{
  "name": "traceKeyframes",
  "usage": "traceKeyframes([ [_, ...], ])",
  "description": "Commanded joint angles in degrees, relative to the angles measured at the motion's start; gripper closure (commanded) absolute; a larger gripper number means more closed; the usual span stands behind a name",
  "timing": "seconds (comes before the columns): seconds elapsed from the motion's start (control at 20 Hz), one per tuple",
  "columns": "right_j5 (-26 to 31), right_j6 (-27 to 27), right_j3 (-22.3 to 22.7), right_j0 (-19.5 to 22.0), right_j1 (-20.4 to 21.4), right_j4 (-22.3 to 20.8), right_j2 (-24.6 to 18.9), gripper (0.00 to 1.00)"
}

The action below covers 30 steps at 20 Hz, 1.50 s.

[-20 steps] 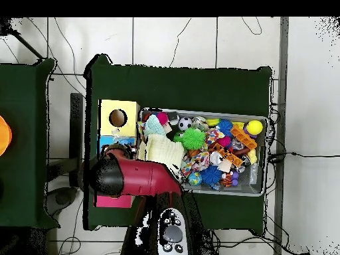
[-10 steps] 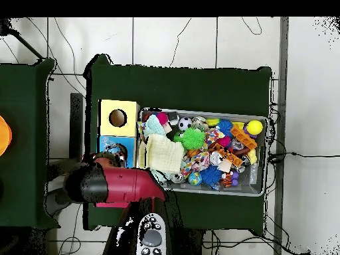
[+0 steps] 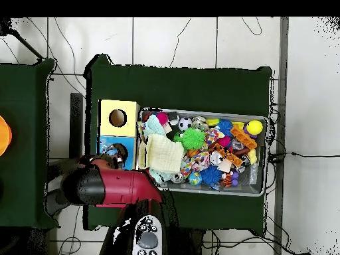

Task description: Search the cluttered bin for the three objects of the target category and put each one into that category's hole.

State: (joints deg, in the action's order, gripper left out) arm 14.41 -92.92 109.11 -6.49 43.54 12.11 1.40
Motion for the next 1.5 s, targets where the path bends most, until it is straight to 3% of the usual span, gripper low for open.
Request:
traceKeyframes([
  [0.05,-2.33,-13.96,3.76,2.24,-3.9,2.31,-1.77,1.0],
  [1.4,-1.0,-13.94,-1.24,-1.06,-5.66,4.84,0.55,1.0],
  [1.45,-0.79,-14.0,-1.55,-1.47,-5.82,4.96,0.93,0.0],
  [1.5,-0.23,-14.01,-1.93,-1.82,-5.99,4.96,1.33,0.0],
])
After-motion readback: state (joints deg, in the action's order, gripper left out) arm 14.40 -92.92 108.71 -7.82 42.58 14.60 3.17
